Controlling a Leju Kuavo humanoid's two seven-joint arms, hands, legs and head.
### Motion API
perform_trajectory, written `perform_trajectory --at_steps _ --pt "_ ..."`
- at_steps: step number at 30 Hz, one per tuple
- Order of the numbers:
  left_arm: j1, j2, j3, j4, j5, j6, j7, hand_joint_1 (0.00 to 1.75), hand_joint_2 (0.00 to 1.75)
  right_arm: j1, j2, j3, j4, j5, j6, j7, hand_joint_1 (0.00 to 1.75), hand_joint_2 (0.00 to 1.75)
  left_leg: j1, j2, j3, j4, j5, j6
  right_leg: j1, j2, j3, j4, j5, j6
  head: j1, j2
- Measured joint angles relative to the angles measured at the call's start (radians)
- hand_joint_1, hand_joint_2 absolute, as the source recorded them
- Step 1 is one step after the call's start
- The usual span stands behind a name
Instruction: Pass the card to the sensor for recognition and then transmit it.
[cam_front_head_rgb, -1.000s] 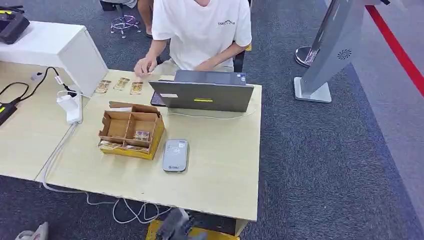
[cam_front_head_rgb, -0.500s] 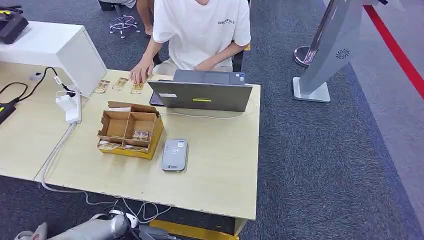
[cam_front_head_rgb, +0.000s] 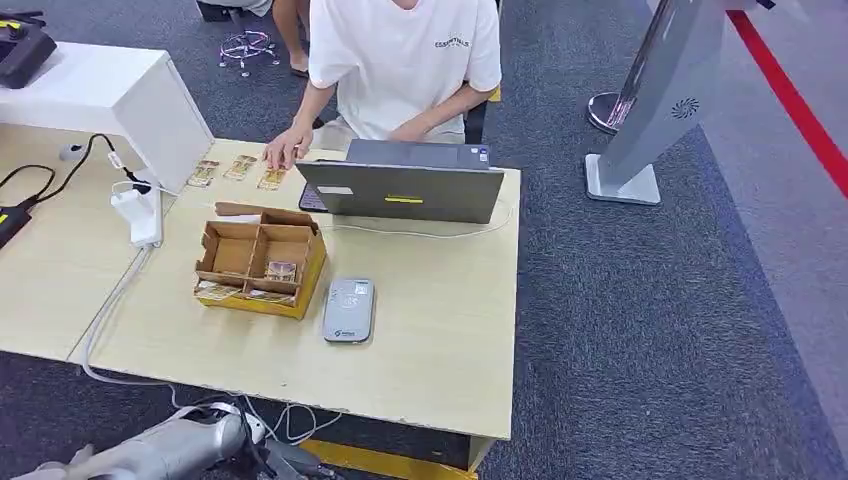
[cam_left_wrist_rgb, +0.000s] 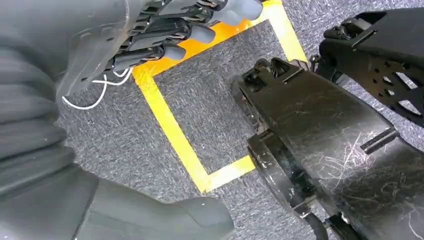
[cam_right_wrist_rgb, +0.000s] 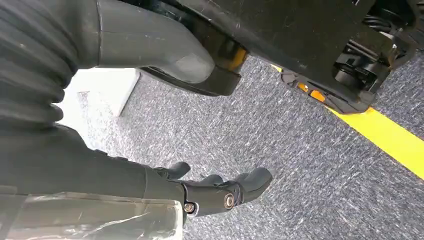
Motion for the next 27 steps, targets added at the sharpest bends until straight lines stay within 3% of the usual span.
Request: perform_trajectory --at_steps 4,7,9,11,13,14,17,20,22,23,25,27 --pt "0.0 0.0 -0.003 0.004 0.009 -0.002 0.003 0.0 1.75 0.0 0.0 0.0 0.0 -0.002 0.0 -0.002 0.0 1.75 0.0 0.0 0.0 0.0 0.0 0.0 0.0 0.0 0.0 0.0 0.0 0.0 0.0 0.0" --pt "0.024 -0.004 0.007 0.011 0.114 0.054 0.07 0.0 1.75 0.0 0.0 0.0 0.0 -0.012 0.0 -0.002 0.0 1.75 0.0 0.0 0.0 0.0 0.0 0.0 0.0 0.001 0.001 0.0 0.0 0.0 0.0 0.0" --pt "0.12 -0.031 0.079 0.014 0.314 0.218 0.149 0.0 1.75 0.001 0.0 -0.002 0.0 -0.031 0.0 0.002 0.0 1.75 -0.002 0.004 0.002 0.0 -0.002 0.0 -0.002 0.005 0.0 0.0 0.0 0.0 0.0 0.0" --pt "0.269 -0.113 0.242 0.011 0.635 0.54 0.167 0.0 1.75 0.006 0.0 -0.013 0.0 -0.062 0.0 0.003 0.0 1.75 -0.004 0.005 0.003 0.0 -0.004 0.002 -0.005 0.006 -0.002 -0.001 -0.003 0.003 -0.005 0.0" --pt "0.396 -0.216 0.401 -0.025 0.825 0.771 0.185 0.0 1.75 0.012 0.0 -0.027 0.0 -0.077 0.0 -0.003 0.0 1.75 -0.004 0.005 0.001 0.001 -0.006 0.004 -0.006 0.005 -0.001 -0.002 -0.004 0.004 -0.003 0.0" --pt "0.44 -0.258 0.442 -0.052 0.847 0.819 0.203 0.0 1.75 0.012 0.0 -0.031 0.0 -0.08 0.0 -0.003 0.0 1.75 -0.004 0.004 -0.001 0.001 -0.006 0.005 -0.006 0.005 -0.002 -0.002 -0.004 0.004 0.0 0.0" --pt "0.511 -0.308 0.523 -0.123 0.933 0.917 0.198 0.0 1.75 0.016 0.0 -0.041 0.0 -0.103 0.0 -0.006 0.0 1.75 -0.006 0.005 -0.001 0.002 -0.007 0.007 -0.006 0.005 -0.002 -0.003 -0.003 0.005 0.003 0.0" --pt "0.51 -0.394 0.73 -0.18 1.121 1.123 0.075 0.0 1.75 0.029 0.003 -0.08 0.0 -0.152 0.0 -0.04 0.0 1.75 -0.005 0.002 -0.001 0.002 -0.005 0.008 -0.005 0.0 -0.002 -0.003 -0.003 0.005 0.003 0.0" --pt "0.487 -0.425 0.828 -0.215 1.125 1.121 0.02 0.0 1.75 0.036 0.006 -0.085 0.0 -0.126 0.0 -0.06 0.0 1.75 -0.004 0.0 -0.001 0.001 -0.004 0.006 -0.004 -0.001 -0.001 -0.002 -0.002 0.005 0.002 0.0" --pt "0.48 -0.433 0.899 -0.194 1.103 1.079 0.001 0.0 1.75 0.038 0.006 -0.083 0.0 -0.117 0.0 -0.062 0.0 1.75 -0.002 0.001 -0.002 0.001 -0.002 0.005 -0.003 0.0 -0.003 -0.002 -0.001 0.004 0.003 0.0" --pt "0.478 -0.453 1.069 -0.12 0.943 0.91 -0.028 0.0 1.75 0.039 0.006 -0.084 0.0 -0.114 0.0 -0.065 0.0 1.75 0.002 0.007 -0.012 0.002 0.003 0.002 0.0 0.005 -0.016 -0.002 0.006 0.001 0.004 0.0" --pt "0.459 -0.481 1.324 -0.068 0.766 0.791 -0.042 0.0 1.75 0.04 0.006 -0.084 0.001 -0.113 0.0 -0.069 0.0 1.75 0.005 0.008 -0.024 0.002 0.009 0.0 0.003 0.007 -0.03 -0.001 0.011 -0.001 0.004 0.0"
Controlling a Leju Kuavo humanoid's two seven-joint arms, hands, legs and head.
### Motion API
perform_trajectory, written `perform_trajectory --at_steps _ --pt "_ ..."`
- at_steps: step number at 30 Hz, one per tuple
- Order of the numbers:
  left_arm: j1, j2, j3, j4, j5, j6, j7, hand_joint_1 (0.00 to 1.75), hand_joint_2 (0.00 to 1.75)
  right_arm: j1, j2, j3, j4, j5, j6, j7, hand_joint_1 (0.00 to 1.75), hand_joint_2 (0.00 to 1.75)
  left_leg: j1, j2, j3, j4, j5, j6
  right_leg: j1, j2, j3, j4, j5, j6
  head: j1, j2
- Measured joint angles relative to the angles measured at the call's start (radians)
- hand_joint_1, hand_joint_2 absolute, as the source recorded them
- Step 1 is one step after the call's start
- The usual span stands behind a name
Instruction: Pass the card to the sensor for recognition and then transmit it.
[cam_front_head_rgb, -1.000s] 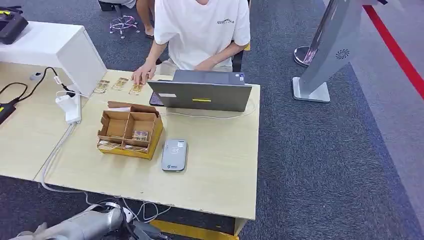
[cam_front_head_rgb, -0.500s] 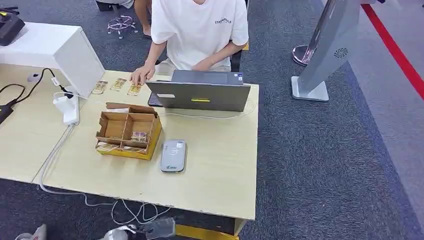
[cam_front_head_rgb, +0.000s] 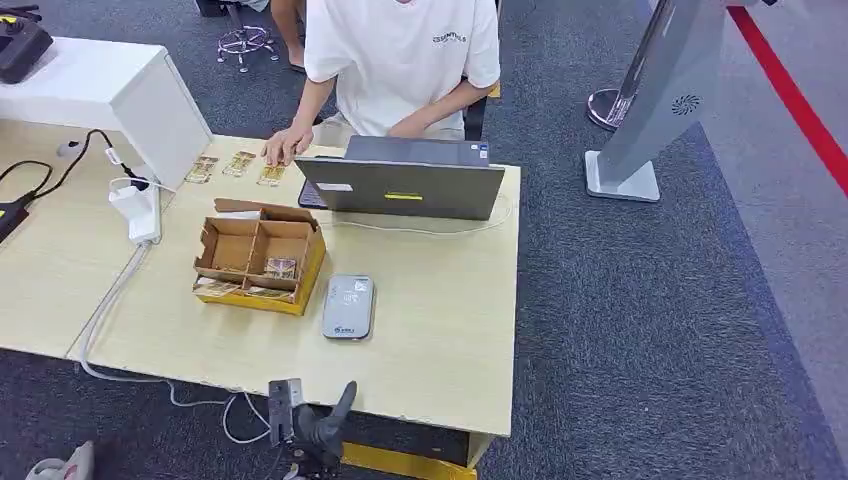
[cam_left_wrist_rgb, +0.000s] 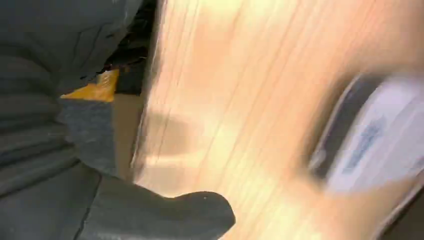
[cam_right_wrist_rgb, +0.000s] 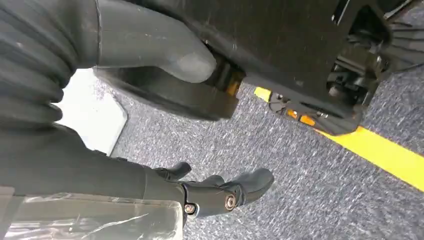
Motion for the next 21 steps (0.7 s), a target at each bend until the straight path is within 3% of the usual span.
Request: perform_trajectory --at_steps 2,3,7,14,16,18,21 --pt "-0.043 -0.023 0.222 0.032 -0.064 -0.031 -0.01 0.0 1.75 0.001 0.0 0.0 0.0 0.003 0.0 -0.001 0.0 1.75 0.003 -0.001 -0.006 -0.001 0.005 -0.002 0.003 -0.001 -0.005 0.0 0.004 -0.002 -0.001 0.0" --pt "-0.064 -0.032 0.294 0.042 -0.081 -0.033 -0.01 0.0 1.75 0.002 0.0 0.0 0.0 0.004 0.0 -0.004 0.0 1.75 0.004 -0.002 -0.006 -0.001 0.006 -0.002 0.004 -0.002 -0.006 0.0 0.005 -0.003 -0.001 0.0" --pt "-0.111 -0.075 0.485 0.075 -0.162 -0.045 -0.012 0.0 1.75 0.002 0.0 0.0 0.0 0.005 0.0 -0.007 0.0 1.75 0.005 -0.003 -0.006 -0.002 0.008 -0.003 0.005 -0.002 -0.005 0.001 0.007 -0.003 0.0 0.0" --pt "-0.154 -0.102 0.651 0.093 -0.259 -0.072 -0.011 0.0 1.75 0.003 0.0 0.0 0.0 0.005 0.0 -0.016 0.0 1.75 0.005 -0.001 -0.007 -0.002 0.009 -0.003 0.005 -0.002 -0.006 0.001 0.008 -0.003 0.0 0.0" --pt "-0.192 -0.099 0.69 0.155 -0.241 -0.055 0.036 0.0 1.75 -0.001 0.0 0.004 0.0 0.013 0.0 -0.003 0.0 1.75 0.003 -0.006 -0.007 -0.002 0.009 -0.003 0.005 -0.006 0.0 0.001 0.008 -0.002 0.0 0.0" --pt "-0.189 -0.07 0.733 0.218 -0.243 -0.052 0.11 0.0 1.75 -0.01 0.002 0.015 0.0 0.034 0.0 0.026 0.0 1.75 0.003 -0.007 -0.004 -0.003 0.008 -0.003 0.005 -0.006 0.005 0.001 0.007 -0.002 0.0 0.0" --pt "-0.092 0.019 0.69 0.274 -0.445 -0.185 0.208 0.0 1.75 -0.02 0.004 0.036 0.0 0.052 0.0 0.059 0.0 1.75 0.0 0.0 0.005 -0.004 0.002 -0.004 0.003 0.002 0.01 0.001 0.004 -0.004 0.001 0.0"
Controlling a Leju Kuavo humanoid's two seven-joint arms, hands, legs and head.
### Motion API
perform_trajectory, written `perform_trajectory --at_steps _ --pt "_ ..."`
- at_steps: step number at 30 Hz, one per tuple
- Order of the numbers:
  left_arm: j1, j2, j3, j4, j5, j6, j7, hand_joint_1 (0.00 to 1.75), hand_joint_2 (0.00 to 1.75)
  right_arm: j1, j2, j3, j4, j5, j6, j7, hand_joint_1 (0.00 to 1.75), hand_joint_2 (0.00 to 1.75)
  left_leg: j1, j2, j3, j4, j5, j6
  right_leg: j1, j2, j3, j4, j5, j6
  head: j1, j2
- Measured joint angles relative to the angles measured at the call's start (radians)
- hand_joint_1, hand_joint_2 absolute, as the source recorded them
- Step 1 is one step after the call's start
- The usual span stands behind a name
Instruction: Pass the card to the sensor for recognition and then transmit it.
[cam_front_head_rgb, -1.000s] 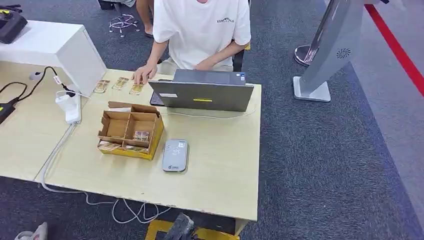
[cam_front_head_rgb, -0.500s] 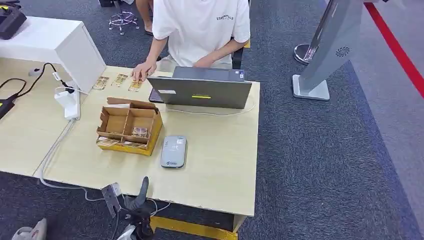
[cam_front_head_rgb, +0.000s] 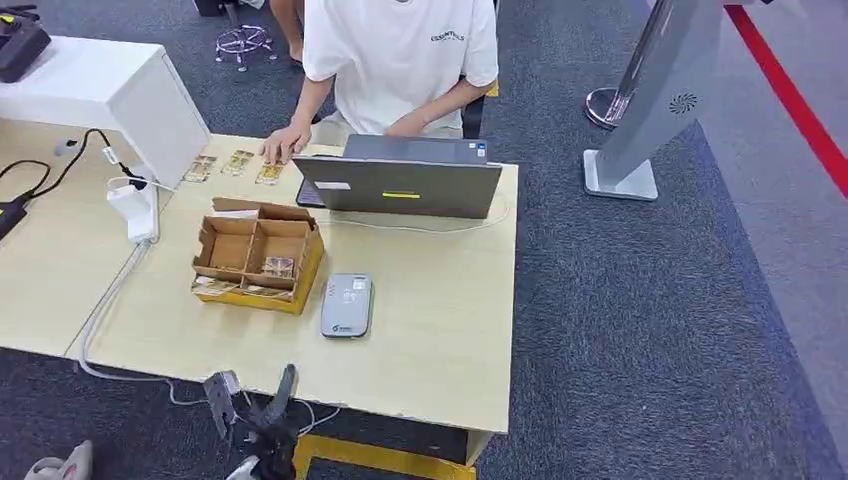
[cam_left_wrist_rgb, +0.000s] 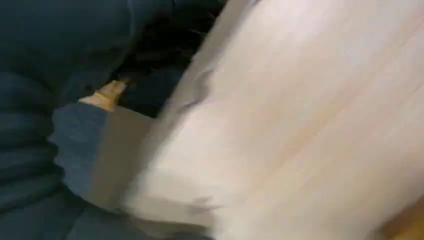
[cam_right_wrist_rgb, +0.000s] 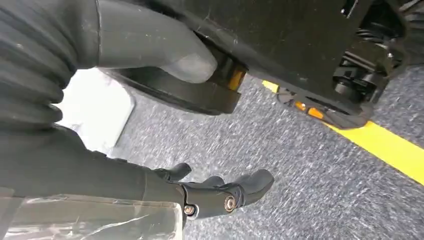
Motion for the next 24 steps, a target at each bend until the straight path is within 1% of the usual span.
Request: perform_trajectory --at_steps 1,2,4,5,6,7,8,9,10,11,12,13,14,17,18,22,24 --pt "0.008 0.024 -0.018 0.009 -0.022 -0.026 0.002 0.0 1.75 -0.001 0.0 0.005 0.0 0.003 0.0 0.005 0.0 1.75 -0.001 -0.001 0.005 -0.001 -0.002 0.002 -0.001 -0.002 0.006 0.0 -0.003 0.003 -0.001 0.0" --pt "0.008 0.041 -0.025 0.02 -0.031 -0.033 0.005 0.0 1.75 -0.003 0.0 0.008 0.0 0.005 0.0 0.008 0.0 1.75 -0.002 -0.003 0.012 -0.002 -0.005 0.0 -0.002 -0.004 0.012 -0.001 -0.008 0.001 0.0 0.0" --pt "0.012 0.058 -0.031 0.034 -0.046 -0.035 0.012 0.0 1.75 -0.006 0.0 0.016 0.0 0.006 0.0 0.011 0.0 1.75 -0.005 -0.003 0.028 -0.005 -0.013 -0.002 -0.003 -0.003 0.028 -0.002 -0.012 -0.001 0.001 0.0" --pt "0.013 0.068 -0.041 0.04 -0.082 -0.037 0.026 0.0 1.75 -0.005 0.001 0.019 0.0 0.006 0.0 0.01 0.0 1.75 -0.006 -0.002 0.034 -0.006 -0.014 -0.001 -0.005 -0.003 0.034 -0.002 -0.014 0.0 0.001 0.0" --pt "0.012 0.081 -0.067 0.044 -0.155 -0.064 0.054 0.0 1.75 -0.004 0.001 0.021 0.0 0.007 0.0 0.007 0.0 1.75 -0.007 -0.003 0.039 -0.007 -0.015 -0.001 -0.005 -0.004 0.038 -0.002 -0.016 -0.001 0.0 0.0" --pt "0.01 0.103 -0.11 0.048 -0.256 -0.114 0.081 0.0 1.75 -0.004 0.001 0.023 0.0 0.01 0.0 0.007 0.0 1.75 -0.008 -0.004 0.044 -0.008 -0.017 0.0 -0.007 -0.005 0.041 -0.003 -0.019 0.002 0.0 0.0" --pt "0.006 0.129 -0.164 0.049 -0.368 -0.166 0.098 0.0 1.75 -0.004 0.0 0.025 0.0 0.014 0.0 0.007 0.0 1.75 -0.01 -0.009 0.048 -0.009 -0.017 0.001 -0.009 -0.01 0.045 -0.003 -0.022 0.002 -0.001 0.0" --pt "-0.001 0.157 -0.251 0.053 -0.547 -0.219 0.121 0.0 1.75 -0.005 0.0 0.03 0.001 0.019 0.0 0.007 0.0 1.75 -0.013 -0.016 0.051 -0.011 -0.017 0.001 -0.011 -0.015 0.05 -0.003 -0.025 0.003 -0.002 0.0" --pt "0.019 0.183 -0.363 0.075 -0.747 -0.242 0.155 0.0 1.75 -0.009 0.0 0.036 0.002 0.023 0.0 0.007 0.0 1.75 -0.015 -0.016 0.053 -0.012 -0.017 0.001 -0.013 -0.016 0.05 -0.003 -0.027 0.002 -0.003 0.0" --pt "0.037 0.201 -0.467 0.081 -0.909 -0.272 0.166 0.0 1.75 -0.012 0.0 0.04 0.002 0.025 0.002 0.007 0.0 1.75 -0.014 -0.013 0.052 -0.012 -0.017 0.001 -0.013 -0.013 0.047 -0.002 -0.026 0.001 -0.006 0.0" --pt "0.062 0.212 -0.538 0.088 -1.011 -0.286 0.172 0.0 1.75 -0.013 0.0 0.044 0.002 0.026 0.001 0.007 0.0 1.75 -0.013 -0.009 0.05 -0.01 -0.018 0.0 -0.013 -0.008 0.043 -0.002 -0.025 0.0 -0.005 0.0" --pt "0.094 0.215 -0.601 0.096 -1.083 -0.289 0.174 0.0 1.75 -0.012 0.0 0.046 0.003 0.026 0.001 0.007 0.0 1.75 -0.012 -0.005 0.045 -0.008 -0.018 0.0 -0.013 -0.004 0.036 -0.001 -0.024 0.0 -0.006 0.0" --pt "0.113 0.22 -0.648 0.1 -1.082 -0.292 0.173 0.0 1.75 -0.011 -0.001 0.047 0.004 0.026 0.001 0.007 0.0 1.75 -0.012 -0.004 0.04 -0.007 -0.018 0.0 -0.012 -0.004 0.032 -0.001 -0.024 0.0 -0.004 0.0" --pt "0.124 0.244 -0.746 0.112 -0.895 -0.291 0.172 0.0 1.75 -0.013 -0.001 0.05 0.005 0.027 0.001 0.007 0.0 1.75 -0.011 -0.01 0.034 -0.007 -0.018 0.0 -0.012 -0.01 0.029 -0.001 -0.024 0.001 -0.005 0.0" --pt "0.124 0.25 -0.772 0.116 -0.873 -0.289 0.172 0.0 1.75 -0.013 -0.001 0.05 0.005 0.027 0.001 0.007 0.0 1.75 -0.011 -0.01 0.033 -0.007 -0.018 0.0 -0.011 -0.011 0.029 -0.001 -0.024 0.001 -0.005 0.0" --pt "0.124 0.262 -0.835 0.124 -0.865 -0.289 0.171 0.0 1.75 -0.014 -0.001 0.055 0.005 0.027 0.001 0.007 0.0 1.75 -0.012 -0.009 0.032 -0.007 -0.018 0.0 -0.011 -0.01 0.027 -0.001 -0.024 0.001 -0.004 0.0" --pt "0.124 0.263 -0.862 0.124 -0.9 -0.297 0.163 0.0 1.75 -0.014 -0.001 0.057 0.005 0.028 0.001 0.007 0.0 1.75 -0.011 -0.01 0.031 -0.006 -0.018 0.0 -0.011 -0.01 0.027 -0.001 -0.024 0.001 -0.004 0.0"
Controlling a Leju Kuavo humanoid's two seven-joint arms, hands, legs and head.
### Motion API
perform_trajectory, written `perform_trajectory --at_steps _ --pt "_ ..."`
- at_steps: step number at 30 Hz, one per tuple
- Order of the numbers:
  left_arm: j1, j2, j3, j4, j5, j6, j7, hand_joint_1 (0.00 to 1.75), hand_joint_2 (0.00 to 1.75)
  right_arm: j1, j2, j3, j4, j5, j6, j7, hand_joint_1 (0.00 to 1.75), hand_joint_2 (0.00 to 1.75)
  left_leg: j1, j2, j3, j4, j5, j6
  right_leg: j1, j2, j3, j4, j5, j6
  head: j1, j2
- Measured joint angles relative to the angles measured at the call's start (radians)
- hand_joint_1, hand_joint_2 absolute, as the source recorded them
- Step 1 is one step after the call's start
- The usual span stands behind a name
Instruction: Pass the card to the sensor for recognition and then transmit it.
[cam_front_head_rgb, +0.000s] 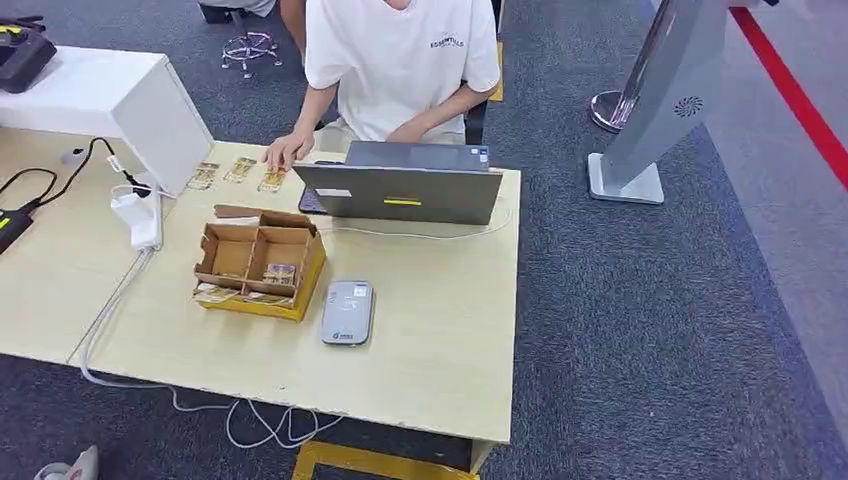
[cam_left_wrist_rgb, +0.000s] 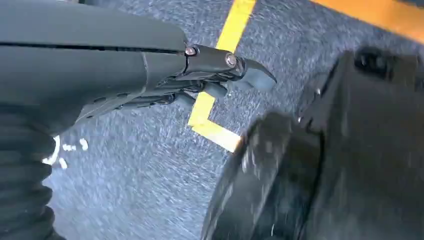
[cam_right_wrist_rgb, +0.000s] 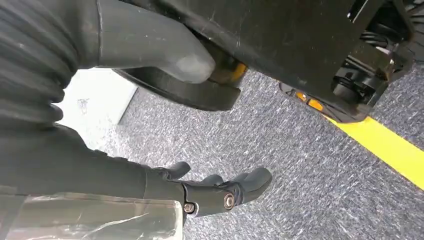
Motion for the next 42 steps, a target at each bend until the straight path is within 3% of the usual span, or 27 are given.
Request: perform_trajectory --at_steps 3,9,16,20,24,28,30,34,39,42 --pt "0.0 0.002 -0.042 0.0 -0.017 0.0 -0.002 0.0 1.75 0.0 0.0 0.003 0.0 0.002 0.0 0.0 0.0 1.75 0.0 0.0 0.0 0.0 0.0 0.0 0.0 0.0 0.0 0.0 0.0 0.0 0.0 0.0" --pt "0.004 0.002 -0.049 0.0 0.046 0.024 0.016 0.0 1.75 -0.004 0.0 0.008 0.0 0.003 0.0 0.0 0.0 1.75 0.0 0.0 0.0 0.0 0.0 0.0 0.0 0.0 0.0 0.0 0.0 0.0 0.0 0.0" --pt "0.014 0.005 -0.037 0.005 0.095 0.047 0.038 0.0 1.75 -0.004 0.0 0.009 0.0 0.002 0.0 0.001 0.0 1.75 0.0 0.0 0.0 0.0 0.0 0.0 0.0 0.0 0.0 0.0 0.0 0.0 0.0 0.0" --pt "0.023 0.005 0.017 0.009 0.2 0.105 0.04 0.0 1.75 -0.004 0.0 0.009 0.0 -0.004 0.0 0.004 0.0 1.75 0.0 0.0 0.0 0.0 0.0 0.0 0.0 0.0 0.0 0.0 0.0 0.0 0.0 0.0" --pt "0.043 -0.008 0.161 0.009 0.44 0.248 0.0 0.0 1.75 -0.004 0.0 0.009 0.0 -0.023 0.0 0.001 0.0 1.75 0.0 0.0 0.0 0.0 0.0 0.0 0.0 0.0 0.0 0.0 0.0 0.0 0.0 0.0" --pt "0.047 -0.061 0.441 0.009 0.803 0.484 -0.089 0.0 1.75 0.002 0.0 0.001 0.0 -0.051 0.0 -0.013 0.0 1.75 0.0 0.0 0.0 0.001 0.0 0.0 0.0 0.0 -0.001 0.0 0.0 0.0 0.0 0.0" --pt "0.037 -0.089 0.581 0.009 0.907 0.537 -0.09 0.0 1.75 0.006 0.0 -0.008 0.001 -0.061 0.0 -0.023 0.0 1.75 0.0 0.0 0.0 0.001 0.0 0.0 0.0 0.0 -0.001 0.0 0.001 0.0 0.0 0.0" --pt "0.014 -0.124 0.778 0.008 0.99 0.57 -0.089 0.0 1.75 0.01 -0.001 -0.02 0.003 -0.067 0.0 -0.033 0.0 1.75 0.0 0.0 -0.001 0.001 0.0 0.0 0.0 0.0 -0.001 0.0 0.0 0.0 0.0 0.0" --pt "0.0 -0.139 0.869 0.008 1.028 0.567 -0.09 0.0 1.75 0.013 -0.002 -0.022 0.003 -0.067 0.0 -0.032 0.0 1.75 0.0 0.001 0.0 0.001 0.0 0.0 0.0 0.001 -0.001 0.0 0.001 0.0 0.0 0.0" --pt "-0.012 -0.141 0.935 0.008 1.069 0.549 -0.123 0.0 1.75 0.014 -0.004 -0.022 0.004 -0.067 0.0 -0.032 0.0 1.75 0.0 0.001 0.0 0.001 0.0 0.0 0.0 0.001 -0.001 0.0 0.001 0.0 0.0 0.0"
